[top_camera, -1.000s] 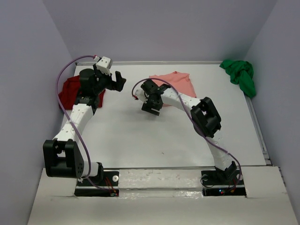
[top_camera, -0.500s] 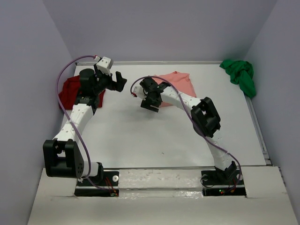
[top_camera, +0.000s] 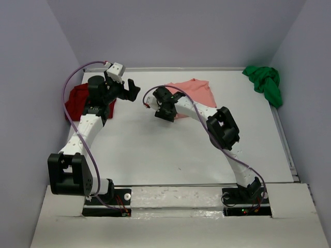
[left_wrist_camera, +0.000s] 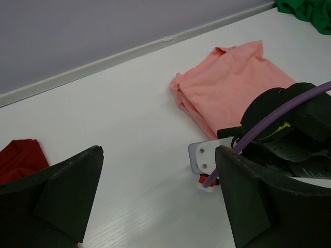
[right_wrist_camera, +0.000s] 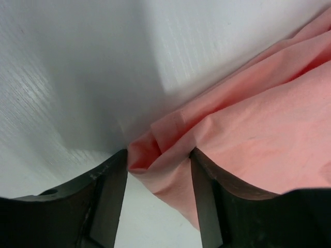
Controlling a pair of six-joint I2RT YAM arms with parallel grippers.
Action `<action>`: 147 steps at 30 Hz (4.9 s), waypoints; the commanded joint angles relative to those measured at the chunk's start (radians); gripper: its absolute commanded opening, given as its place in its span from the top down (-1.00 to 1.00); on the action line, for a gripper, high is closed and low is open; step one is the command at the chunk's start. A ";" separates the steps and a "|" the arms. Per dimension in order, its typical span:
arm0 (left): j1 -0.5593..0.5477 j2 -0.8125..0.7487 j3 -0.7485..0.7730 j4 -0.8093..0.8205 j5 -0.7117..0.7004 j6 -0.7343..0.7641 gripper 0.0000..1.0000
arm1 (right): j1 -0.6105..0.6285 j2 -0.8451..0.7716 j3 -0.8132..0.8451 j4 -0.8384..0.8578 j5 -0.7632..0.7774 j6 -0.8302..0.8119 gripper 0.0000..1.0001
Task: Fold and stack the t-shirts
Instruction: Fold the tshirt, then neatly place the folded tshirt to the corner
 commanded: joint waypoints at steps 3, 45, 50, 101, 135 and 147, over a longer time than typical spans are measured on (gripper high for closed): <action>0.006 0.003 0.014 0.047 0.037 0.006 -0.98 | 0.001 0.026 -0.021 0.005 -0.020 0.012 0.21; -0.085 0.879 0.008 0.984 0.430 -1.324 -0.52 | -0.008 -0.155 -0.018 -0.077 -0.061 0.064 1.00; -0.126 0.899 0.083 0.889 0.349 -1.335 -0.63 | 0.001 -0.149 -0.007 -0.087 -0.044 0.057 1.00; -0.203 0.930 0.229 0.619 0.330 -1.216 -0.67 | 0.019 -0.120 0.080 -0.145 0.009 0.040 1.00; -0.201 0.924 0.277 0.612 0.383 -1.167 1.00 | 0.038 -0.303 0.022 -0.211 -0.089 0.023 -0.99; -0.109 0.869 0.489 -0.069 0.379 -0.571 1.00 | -0.396 -0.736 -0.330 -0.001 0.052 0.018 -0.99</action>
